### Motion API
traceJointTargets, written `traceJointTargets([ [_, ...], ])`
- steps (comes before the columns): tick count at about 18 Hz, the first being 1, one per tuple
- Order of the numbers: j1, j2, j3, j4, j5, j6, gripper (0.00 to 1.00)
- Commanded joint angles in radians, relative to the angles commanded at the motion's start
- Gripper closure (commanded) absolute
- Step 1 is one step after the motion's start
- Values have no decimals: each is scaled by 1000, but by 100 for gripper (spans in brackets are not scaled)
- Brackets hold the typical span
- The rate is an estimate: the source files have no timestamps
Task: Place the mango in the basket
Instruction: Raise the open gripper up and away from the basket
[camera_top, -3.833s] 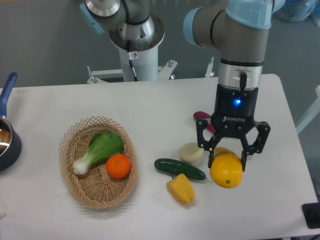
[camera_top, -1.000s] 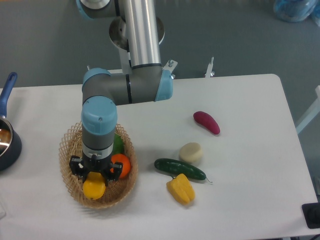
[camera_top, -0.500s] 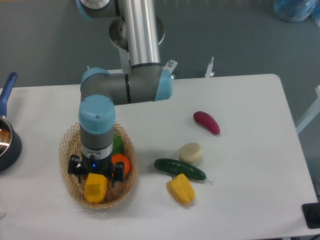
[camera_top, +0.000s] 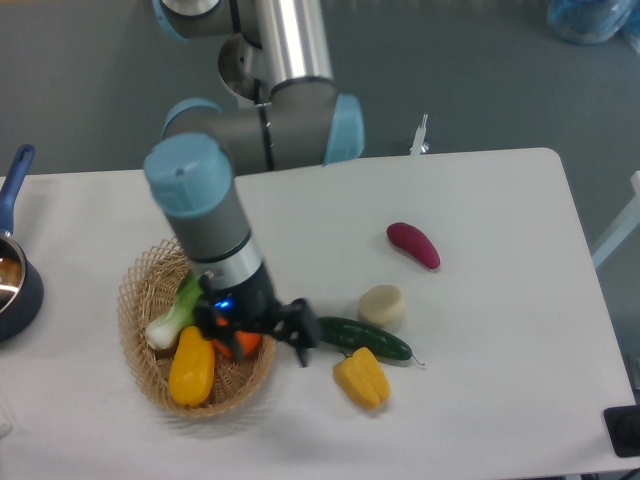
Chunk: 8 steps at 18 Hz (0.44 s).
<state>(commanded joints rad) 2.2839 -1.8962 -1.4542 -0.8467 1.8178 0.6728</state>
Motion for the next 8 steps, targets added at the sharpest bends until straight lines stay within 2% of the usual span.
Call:
traceJointTargets([
  [2,38,38,-9,-9,-3,129,0],
  [4,86,74,-15,-57,-8,221,0],
  [6,112,94,-18,-80,-17,287,0],
  [8,137,109,-31,-80,-26,315,0],
])
